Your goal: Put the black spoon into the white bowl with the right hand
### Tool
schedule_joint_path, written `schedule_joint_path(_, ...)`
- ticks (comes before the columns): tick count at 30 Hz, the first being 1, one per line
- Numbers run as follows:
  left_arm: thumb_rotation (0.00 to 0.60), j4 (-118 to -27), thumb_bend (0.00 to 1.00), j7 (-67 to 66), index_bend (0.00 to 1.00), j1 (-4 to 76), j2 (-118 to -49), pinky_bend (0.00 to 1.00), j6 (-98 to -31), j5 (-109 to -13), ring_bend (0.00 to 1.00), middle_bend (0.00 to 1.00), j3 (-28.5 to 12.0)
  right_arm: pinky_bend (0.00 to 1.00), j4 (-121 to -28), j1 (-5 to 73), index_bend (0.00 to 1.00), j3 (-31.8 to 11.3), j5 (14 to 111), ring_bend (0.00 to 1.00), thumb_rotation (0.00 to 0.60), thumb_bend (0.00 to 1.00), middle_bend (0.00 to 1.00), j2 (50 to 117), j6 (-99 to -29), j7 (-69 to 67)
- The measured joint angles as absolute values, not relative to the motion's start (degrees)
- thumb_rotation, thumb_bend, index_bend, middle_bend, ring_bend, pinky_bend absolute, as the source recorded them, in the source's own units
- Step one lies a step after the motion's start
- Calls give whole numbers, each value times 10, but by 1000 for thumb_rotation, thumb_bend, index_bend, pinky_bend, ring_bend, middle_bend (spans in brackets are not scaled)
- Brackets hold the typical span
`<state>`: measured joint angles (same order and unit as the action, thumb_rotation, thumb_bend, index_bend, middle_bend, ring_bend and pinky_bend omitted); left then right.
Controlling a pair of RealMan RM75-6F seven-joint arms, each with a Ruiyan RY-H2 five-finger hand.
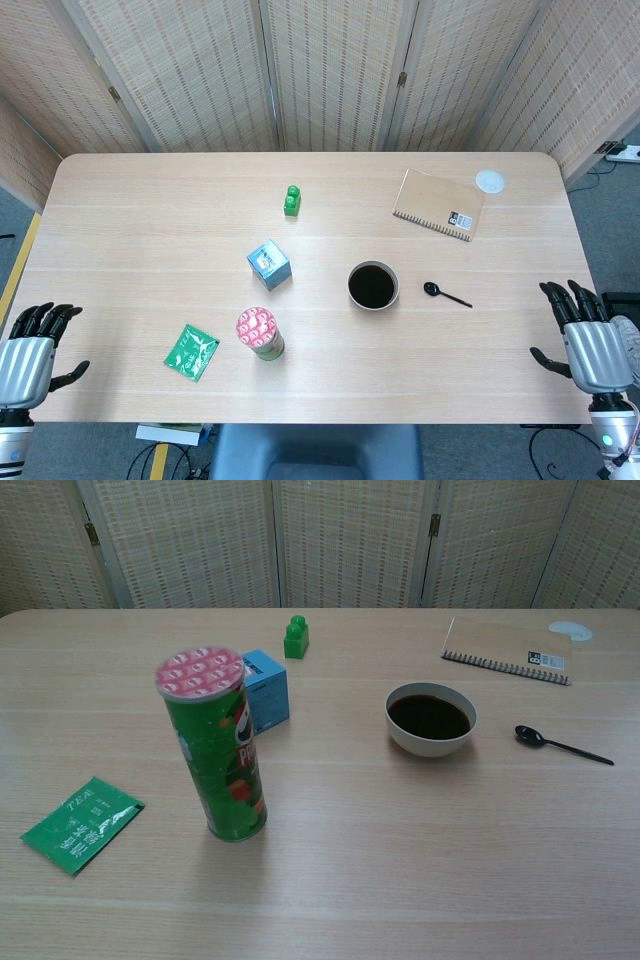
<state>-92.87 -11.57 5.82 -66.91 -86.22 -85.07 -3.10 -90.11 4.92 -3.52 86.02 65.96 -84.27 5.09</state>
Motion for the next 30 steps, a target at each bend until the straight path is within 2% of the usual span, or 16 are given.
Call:
schedule_joint_path(10, 600, -922, 203, -109, 240, 56, -672, 163, -870, -855, 154, 232, -31, 123, -899, 49, 83, -36, 870, 15, 600, 92, 130, 659, -851, 44)
schedule_joint_path(21, 600, -919, 203, -102, 240, 54, -672, 163, -873, -858, 154, 232, -31, 123, -888, 55, 83, -37, 875, 79, 600, 101, 179, 664, -849, 40)
schedule_joint_path(23, 600, -918, 203, -102, 239, 54, -672, 163, -873, -858, 154, 232, -31, 140, -887, 57, 83, -39, 874, 119, 600, 109, 211, 664, -847, 41)
schedule_joint_path(26, 600, -917, 203, -101, 240, 53, -673, 163, -873, -856, 154, 232, -31, 223, -885, 62, 83, -42, 873, 227, 600, 164, 292, 665, -842, 45)
schedule_joint_path(29, 600, -914, 203, -98, 240, 53, -675, 163, -870, -855, 154, 231, -31, 353, -881, 69, 83, -44, 870, 411, 600, 228, 399, 666, -831, 47)
schedule_joint_path(30, 600, -913, 203, -98, 240, 53, -675, 163, -869, -855, 154, 230, -30, 428, -880, 71, 86, -45, 868, 515, 600, 259, 462, 667, -826, 48)
